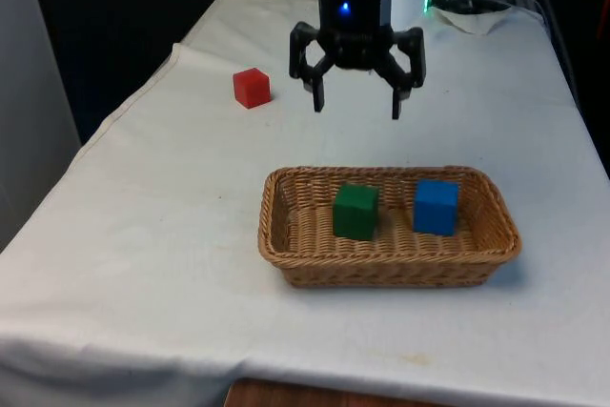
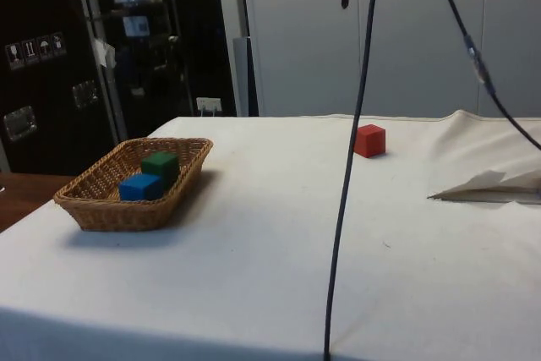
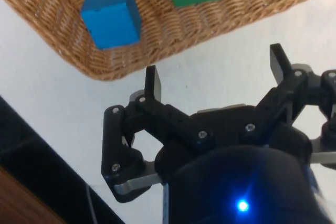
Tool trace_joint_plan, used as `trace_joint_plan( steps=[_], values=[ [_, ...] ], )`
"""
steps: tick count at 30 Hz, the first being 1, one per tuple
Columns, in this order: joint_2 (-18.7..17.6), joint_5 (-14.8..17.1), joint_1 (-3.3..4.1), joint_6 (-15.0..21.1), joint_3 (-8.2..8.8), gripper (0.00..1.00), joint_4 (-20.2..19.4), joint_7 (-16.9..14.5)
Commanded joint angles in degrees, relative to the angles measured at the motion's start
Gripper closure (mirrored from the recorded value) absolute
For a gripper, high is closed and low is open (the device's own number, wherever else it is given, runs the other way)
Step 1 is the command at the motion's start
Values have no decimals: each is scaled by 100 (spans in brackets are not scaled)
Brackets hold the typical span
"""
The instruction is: Pick up exactly two blocks and place them into the basket.
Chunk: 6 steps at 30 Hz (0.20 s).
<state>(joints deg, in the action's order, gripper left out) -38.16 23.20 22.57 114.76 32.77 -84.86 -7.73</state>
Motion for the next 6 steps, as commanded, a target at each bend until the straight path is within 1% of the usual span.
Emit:
trace_joint_plan(
  steps=[1,3,5,6],
  values=[
    [166,-57,80,46,46,0,-183,17],
    [321,-126,92,57,34,0,-281,17],
    [401,-160,97,69,17,0,-338,11],
    [344,-138,40,0,-17,0,-252,0]
  ],
)
